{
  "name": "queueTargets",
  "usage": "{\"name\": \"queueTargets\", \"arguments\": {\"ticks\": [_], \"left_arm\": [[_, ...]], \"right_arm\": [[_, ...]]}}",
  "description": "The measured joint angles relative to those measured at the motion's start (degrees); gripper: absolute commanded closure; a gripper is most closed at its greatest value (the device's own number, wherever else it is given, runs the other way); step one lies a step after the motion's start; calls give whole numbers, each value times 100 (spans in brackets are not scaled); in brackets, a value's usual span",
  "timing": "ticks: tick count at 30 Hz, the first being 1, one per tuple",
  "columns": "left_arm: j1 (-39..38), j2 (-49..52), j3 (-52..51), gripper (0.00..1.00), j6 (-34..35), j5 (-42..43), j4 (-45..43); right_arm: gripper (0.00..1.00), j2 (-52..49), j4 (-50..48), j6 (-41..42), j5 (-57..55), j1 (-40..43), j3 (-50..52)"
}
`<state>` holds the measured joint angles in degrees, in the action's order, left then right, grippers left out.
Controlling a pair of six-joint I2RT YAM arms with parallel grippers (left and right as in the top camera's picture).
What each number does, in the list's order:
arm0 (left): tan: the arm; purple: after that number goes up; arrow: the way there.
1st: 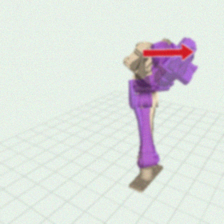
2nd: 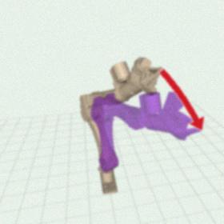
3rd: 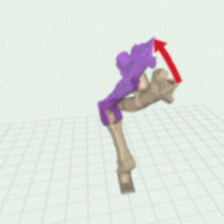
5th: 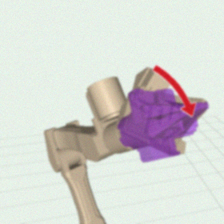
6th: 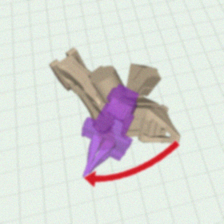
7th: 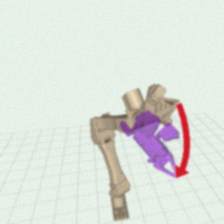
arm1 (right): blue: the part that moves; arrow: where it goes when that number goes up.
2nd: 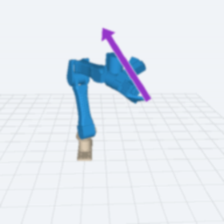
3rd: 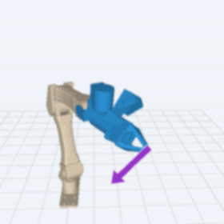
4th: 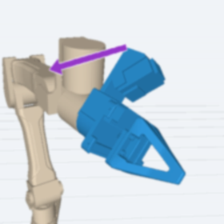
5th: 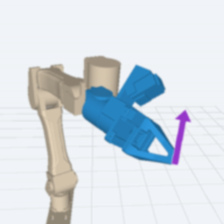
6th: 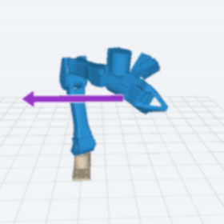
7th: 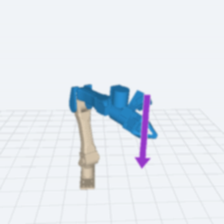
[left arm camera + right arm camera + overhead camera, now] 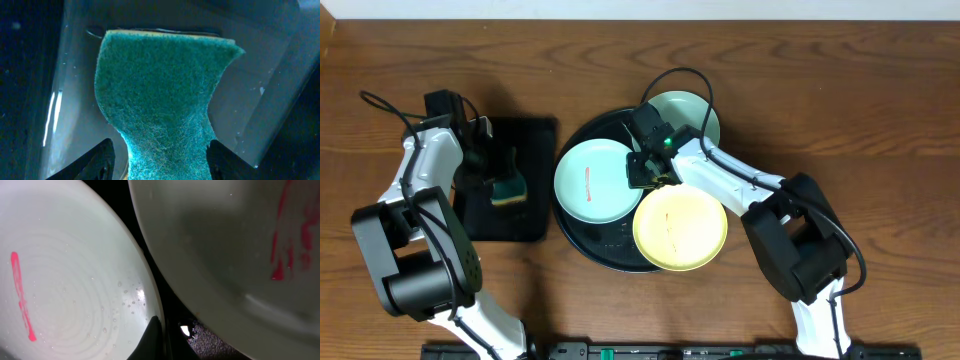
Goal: Clean dirty plates on tray and stack at the side
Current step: 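Carry the green sponge with the left gripper onto the left pale green plate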
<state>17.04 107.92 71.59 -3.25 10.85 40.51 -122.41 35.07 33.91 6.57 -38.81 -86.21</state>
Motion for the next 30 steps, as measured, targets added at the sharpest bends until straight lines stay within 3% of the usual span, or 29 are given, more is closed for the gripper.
{"name": "queueTargets", "arguments": {"ticks": [10,12,14,15,25,30], "left_arm": [[-13,236,0,58,-28,22,-138],[-42,273,0,67,-24,35,-157],[-87,293,0,87,-39,42,-179],[-116,306,0,92,-48,50,-205],[-243,321,24,93,44,50,-184],[-225,330,304,93,66,-33,463]], "right_arm": [[99,0,0,0,0,0,0],[99,0,0,0,0,0,0],[99,0,0,0,0,0,0],[99,0,0,0,0,0,0],[99,0,0,0,0,0,0],[99,0,0,0,2,0,0]]}}
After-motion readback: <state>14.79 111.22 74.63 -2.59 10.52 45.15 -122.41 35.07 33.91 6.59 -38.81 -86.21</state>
